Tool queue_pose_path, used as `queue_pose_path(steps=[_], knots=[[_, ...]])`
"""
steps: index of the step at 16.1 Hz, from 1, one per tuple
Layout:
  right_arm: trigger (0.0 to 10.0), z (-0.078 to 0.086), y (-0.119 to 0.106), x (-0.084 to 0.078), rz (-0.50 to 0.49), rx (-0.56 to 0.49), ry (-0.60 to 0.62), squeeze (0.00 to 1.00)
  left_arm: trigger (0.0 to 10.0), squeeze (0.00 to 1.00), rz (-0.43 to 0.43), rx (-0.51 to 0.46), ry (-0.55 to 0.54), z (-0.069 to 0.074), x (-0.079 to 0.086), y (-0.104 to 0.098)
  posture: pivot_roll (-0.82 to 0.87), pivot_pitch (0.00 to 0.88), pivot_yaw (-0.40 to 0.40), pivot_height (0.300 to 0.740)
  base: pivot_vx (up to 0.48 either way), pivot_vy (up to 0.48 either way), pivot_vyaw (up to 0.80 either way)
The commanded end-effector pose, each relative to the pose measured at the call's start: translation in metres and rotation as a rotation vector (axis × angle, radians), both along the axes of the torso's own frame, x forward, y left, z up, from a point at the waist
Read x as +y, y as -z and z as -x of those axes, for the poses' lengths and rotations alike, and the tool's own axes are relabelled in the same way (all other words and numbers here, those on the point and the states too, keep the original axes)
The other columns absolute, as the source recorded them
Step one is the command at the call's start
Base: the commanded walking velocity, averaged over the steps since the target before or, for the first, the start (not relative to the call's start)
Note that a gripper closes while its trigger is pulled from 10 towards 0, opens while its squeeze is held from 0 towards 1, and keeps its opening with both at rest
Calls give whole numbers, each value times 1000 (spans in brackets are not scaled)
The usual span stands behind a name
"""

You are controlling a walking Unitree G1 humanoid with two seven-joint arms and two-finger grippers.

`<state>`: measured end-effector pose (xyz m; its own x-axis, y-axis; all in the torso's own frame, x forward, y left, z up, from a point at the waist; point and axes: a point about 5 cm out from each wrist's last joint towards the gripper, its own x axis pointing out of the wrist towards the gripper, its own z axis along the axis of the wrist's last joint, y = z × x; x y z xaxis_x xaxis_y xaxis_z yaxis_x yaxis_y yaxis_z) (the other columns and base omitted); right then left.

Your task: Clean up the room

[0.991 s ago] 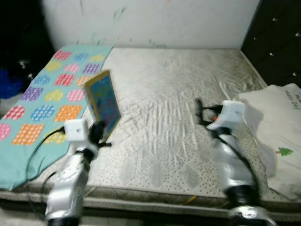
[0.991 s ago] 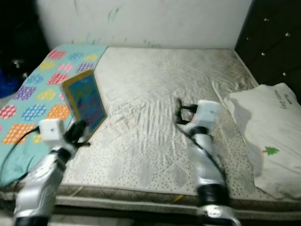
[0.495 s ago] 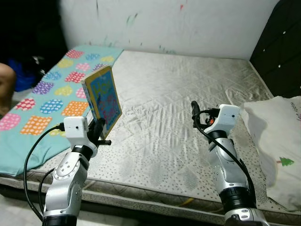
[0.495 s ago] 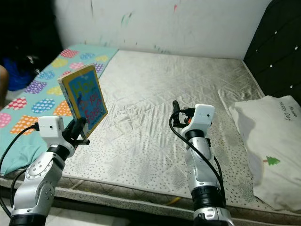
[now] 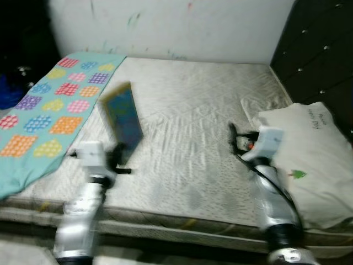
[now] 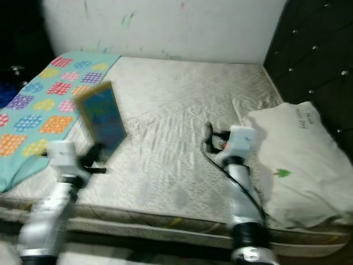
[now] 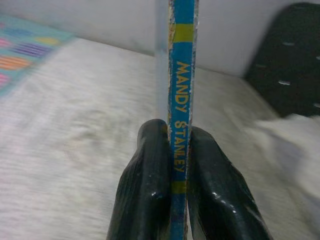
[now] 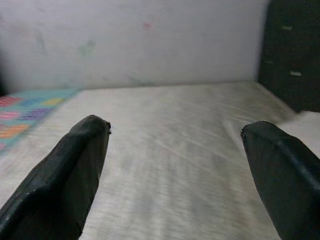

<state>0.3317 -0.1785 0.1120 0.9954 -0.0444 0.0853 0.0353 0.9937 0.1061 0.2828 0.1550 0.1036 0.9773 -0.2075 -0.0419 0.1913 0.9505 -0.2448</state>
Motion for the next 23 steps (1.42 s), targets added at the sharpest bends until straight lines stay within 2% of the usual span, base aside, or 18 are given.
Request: queue_pose_path(steps=[1, 6, 10, 13, 23], knots=[[10000, -3, -6, 6, -4, -25, -13, 0, 10000, 0, -19, -57, -16, -2, 7, -13, -16, 0, -12, 740, 0, -334, 0], [10000, -1, -4, 5, 2, -19, -13, 0, 10000, 0, -14, -46, -24, 4, 7, -11, -3, 0, -17, 740, 0, -329, 0], [10000, 1, -4, 8, 17, -23, -33, 0, 10000, 0, 6, -73, -35, 9, 11, -16, -4, 0, -25, 740, 0, 0, 0], [10000, 8, 1, 3, 27, -8, -26, 0, 10000, 0, 22, -81, -15, 15, 8, -16, -14, 0, -25, 740, 0, 0, 0], [10000, 13, -1, 2, 42, 4, -35, 0, 10000, 0, 56, -70, 22, 21, -1, -16, -28, 0, -34, 740, 315, 0, 0]])
